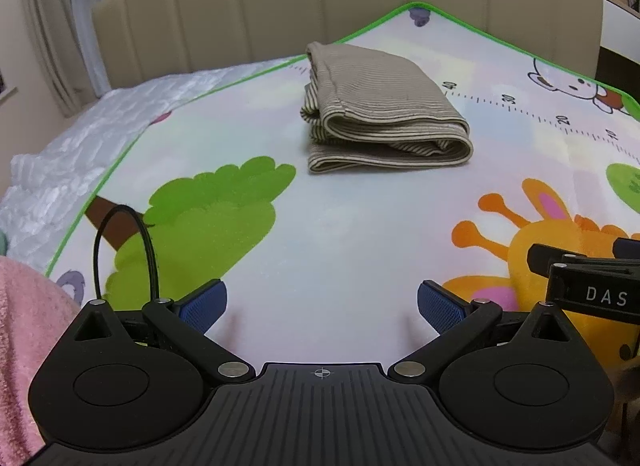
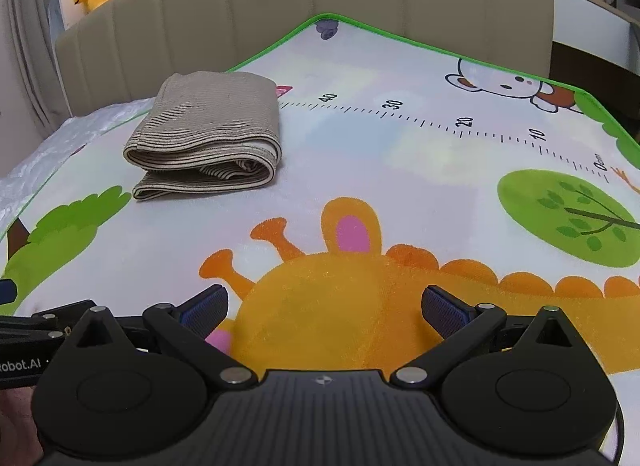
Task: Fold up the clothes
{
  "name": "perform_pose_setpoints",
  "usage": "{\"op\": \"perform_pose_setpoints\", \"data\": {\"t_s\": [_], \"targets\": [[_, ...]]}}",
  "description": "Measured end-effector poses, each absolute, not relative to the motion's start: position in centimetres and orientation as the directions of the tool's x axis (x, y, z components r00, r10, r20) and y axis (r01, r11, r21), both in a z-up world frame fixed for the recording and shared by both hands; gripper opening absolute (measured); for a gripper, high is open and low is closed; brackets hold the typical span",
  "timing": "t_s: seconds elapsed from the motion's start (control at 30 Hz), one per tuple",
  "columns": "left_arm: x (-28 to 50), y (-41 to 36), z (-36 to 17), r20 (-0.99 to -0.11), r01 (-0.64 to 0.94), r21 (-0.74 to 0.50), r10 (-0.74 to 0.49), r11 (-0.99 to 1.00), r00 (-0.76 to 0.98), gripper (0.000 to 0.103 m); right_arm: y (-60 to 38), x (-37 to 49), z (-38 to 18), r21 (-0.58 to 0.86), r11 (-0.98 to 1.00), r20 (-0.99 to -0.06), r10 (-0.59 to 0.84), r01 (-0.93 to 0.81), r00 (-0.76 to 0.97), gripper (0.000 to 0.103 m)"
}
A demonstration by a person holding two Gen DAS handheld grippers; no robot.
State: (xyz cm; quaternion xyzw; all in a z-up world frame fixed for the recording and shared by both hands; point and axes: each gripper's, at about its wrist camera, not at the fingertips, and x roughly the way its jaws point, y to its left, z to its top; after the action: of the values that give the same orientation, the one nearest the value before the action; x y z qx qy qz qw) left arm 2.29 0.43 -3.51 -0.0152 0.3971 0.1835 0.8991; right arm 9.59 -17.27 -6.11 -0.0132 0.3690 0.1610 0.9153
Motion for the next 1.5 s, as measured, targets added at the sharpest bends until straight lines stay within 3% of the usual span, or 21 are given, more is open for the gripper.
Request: {"op": "perform_pose_setpoints", "data": {"t_s": [1.5], "targets": [[2.5,0.35,-3.84,-0.73,-0.345,0.135,0.329,0.929,0.599,0.103,-17.03,9.29,-6.2,0.083,0.944,-0.687,0.287,-0.32,0.668,0.103]]}}
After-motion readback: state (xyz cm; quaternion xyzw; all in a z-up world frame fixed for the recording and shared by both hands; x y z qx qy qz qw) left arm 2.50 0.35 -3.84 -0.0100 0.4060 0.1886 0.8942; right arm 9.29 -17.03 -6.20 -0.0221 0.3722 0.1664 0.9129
